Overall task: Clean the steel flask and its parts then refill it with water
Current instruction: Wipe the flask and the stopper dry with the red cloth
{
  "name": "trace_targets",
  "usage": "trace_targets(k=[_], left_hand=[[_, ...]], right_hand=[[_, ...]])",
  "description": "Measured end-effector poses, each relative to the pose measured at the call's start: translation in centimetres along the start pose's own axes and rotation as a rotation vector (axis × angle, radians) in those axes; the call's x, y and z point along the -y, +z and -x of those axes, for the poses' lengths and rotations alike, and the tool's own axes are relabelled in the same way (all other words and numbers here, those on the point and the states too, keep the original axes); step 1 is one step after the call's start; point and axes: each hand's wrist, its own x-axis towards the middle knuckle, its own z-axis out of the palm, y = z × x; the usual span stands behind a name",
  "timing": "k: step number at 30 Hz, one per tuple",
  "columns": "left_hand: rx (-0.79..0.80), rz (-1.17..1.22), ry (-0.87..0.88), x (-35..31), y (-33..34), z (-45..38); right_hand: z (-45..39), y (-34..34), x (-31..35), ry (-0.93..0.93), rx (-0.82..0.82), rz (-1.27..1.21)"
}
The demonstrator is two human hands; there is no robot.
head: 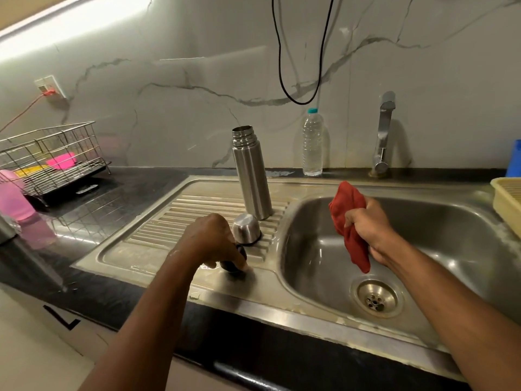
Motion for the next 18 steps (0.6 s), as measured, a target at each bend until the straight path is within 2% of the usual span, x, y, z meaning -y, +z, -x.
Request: trace_targets(k=[3, 9, 14, 18], left_hand=[[-0.056, 0.078, 0.151, -1.3, 0.4, 0.1], [-0.115, 0.696, 0.497, -7.9, 5.6, -3.5], [-0.15, 0.732, 0.601, -12.9, 9.7, -7.8], [-0.145, 0.789, 0.558, -13.8, 11.5, -9.7]], right_hand=[[1.1, 0.3, 1.0, -0.023, 0.013, -0.023], [1.1, -0.4, 2.1, -0.069, 0.009, -0.051], [-0.8, -1.8, 1.6, -0.133, -0.147, -0.068], [-1.3, -1.9, 1.0, -0.277, -0.117, 0.063]])
